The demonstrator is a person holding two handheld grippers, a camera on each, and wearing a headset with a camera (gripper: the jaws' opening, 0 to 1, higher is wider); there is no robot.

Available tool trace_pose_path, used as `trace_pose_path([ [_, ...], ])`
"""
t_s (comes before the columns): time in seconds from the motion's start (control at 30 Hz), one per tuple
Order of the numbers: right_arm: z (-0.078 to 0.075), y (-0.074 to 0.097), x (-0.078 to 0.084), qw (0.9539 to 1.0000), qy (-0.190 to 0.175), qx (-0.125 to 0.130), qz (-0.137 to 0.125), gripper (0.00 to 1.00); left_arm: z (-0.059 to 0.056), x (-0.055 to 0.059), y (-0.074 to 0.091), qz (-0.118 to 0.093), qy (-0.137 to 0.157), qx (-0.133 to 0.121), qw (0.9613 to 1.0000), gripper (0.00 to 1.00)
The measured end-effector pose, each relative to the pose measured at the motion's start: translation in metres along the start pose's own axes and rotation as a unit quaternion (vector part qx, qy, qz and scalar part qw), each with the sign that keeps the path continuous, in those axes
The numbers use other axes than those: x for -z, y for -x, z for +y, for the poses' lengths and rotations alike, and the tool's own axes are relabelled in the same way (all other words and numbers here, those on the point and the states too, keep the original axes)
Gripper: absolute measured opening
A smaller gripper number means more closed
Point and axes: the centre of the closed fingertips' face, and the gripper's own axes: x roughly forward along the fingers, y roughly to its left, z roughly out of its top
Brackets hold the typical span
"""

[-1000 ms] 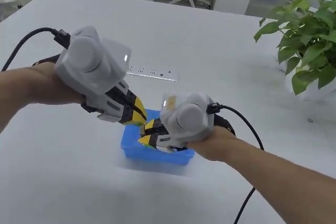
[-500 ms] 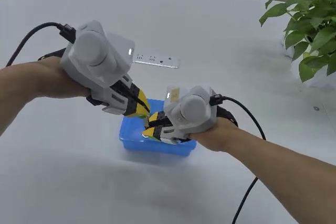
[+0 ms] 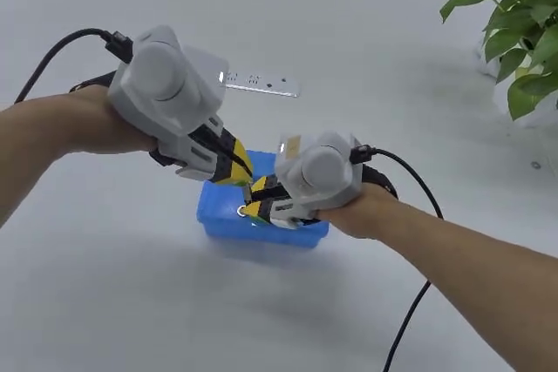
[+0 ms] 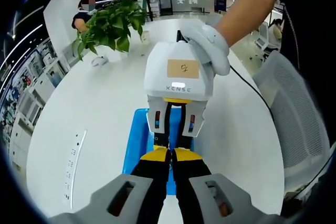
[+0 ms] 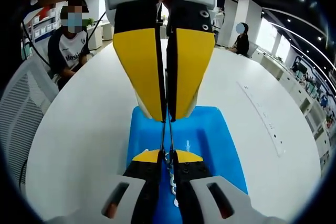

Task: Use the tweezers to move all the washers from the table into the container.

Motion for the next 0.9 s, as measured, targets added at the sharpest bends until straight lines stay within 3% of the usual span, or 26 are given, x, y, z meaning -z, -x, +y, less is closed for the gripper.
trace_pose_path([
  [0.53, -0.001, 0.002, 0.001, 1.0, 0.001, 0.0, 0.0, 0.11, 0.0, -0.001, 0.0, -0.001, 0.0, 0.0, 1.0, 0.06],
  [0.9, 0.002, 0.015, -0.011, 0.9999, 0.003, 0.006, -0.008, 0.12, -0.006, -0.013, 0.015, -0.002, -0.005, 0.0, 1.0, 0.06],
])
